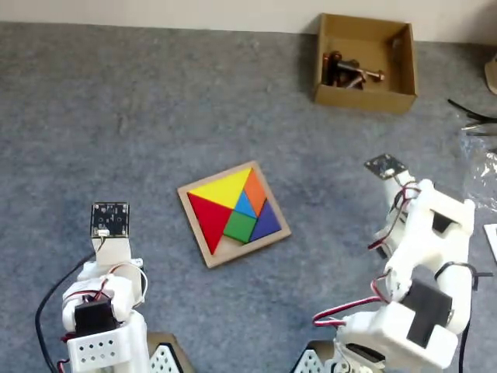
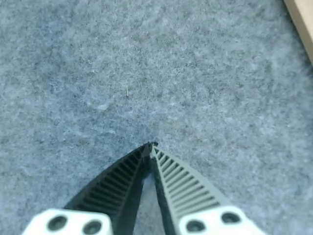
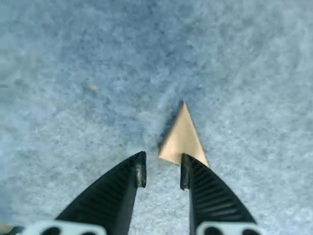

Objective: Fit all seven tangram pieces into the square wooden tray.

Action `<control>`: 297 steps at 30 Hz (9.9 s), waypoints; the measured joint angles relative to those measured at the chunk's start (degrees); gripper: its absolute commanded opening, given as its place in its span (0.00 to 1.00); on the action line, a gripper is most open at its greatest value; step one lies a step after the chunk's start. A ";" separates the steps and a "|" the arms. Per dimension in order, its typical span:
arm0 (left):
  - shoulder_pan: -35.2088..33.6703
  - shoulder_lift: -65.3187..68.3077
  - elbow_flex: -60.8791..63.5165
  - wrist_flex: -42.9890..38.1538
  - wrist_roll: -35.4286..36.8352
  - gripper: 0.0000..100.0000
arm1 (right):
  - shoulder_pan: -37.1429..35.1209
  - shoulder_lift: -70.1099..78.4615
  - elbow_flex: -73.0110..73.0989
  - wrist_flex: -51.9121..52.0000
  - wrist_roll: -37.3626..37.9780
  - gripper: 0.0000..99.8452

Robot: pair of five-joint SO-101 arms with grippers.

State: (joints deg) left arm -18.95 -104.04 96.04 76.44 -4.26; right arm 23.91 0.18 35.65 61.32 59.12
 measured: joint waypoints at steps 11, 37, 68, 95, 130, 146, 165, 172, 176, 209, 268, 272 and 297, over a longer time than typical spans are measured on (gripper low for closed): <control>0.00 0.00 0.00 0.00 0.00 0.01 | -0.44 -0.18 1.85 -2.02 0.00 0.13; 0.00 0.00 0.00 0.00 0.00 0.01 | -2.20 0.35 -1.41 3.43 -0.09 0.13; 0.00 0.00 0.00 0.00 0.00 0.01 | -3.78 0.62 -1.85 0.79 -0.18 0.13; 0.00 0.00 0.00 0.00 0.00 0.01 | -12.92 1.14 -5.89 11.52 -7.56 0.13; 0.00 0.00 0.00 0.00 0.00 0.01 | -5.98 1.23 -7.65 2.64 -12.84 0.13; 0.00 0.00 0.00 0.00 0.00 0.01 | -3.78 1.05 -5.63 1.49 -9.58 0.13; 0.00 0.00 0.00 0.00 0.00 0.01 | -2.46 1.14 -1.93 -1.32 -6.42 0.13; 0.00 0.00 0.00 0.00 0.00 0.01 | -2.46 1.14 -1.93 -1.32 -6.42 0.13; 0.00 0.00 0.00 0.00 0.00 0.01 | -2.46 1.14 -1.93 -1.32 -6.42 0.13; 0.00 0.00 0.00 0.00 0.00 0.01 | -3.08 1.14 -1.85 -1.23 -6.42 0.01; 0.00 0.00 0.00 0.00 0.00 0.01 | -58.37 1.23 -23.03 12.66 -23.65 0.01; 0.00 0.00 0.00 0.00 0.00 0.01 | -60.84 1.23 -20.04 12.13 -16.79 0.01; 0.00 0.00 0.00 0.00 0.00 0.01 | -68.66 1.23 -17.41 9.76 -3.69 0.01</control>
State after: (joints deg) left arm -18.95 -104.04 96.04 76.44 -4.26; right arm -44.75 1.41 18.24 71.08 55.43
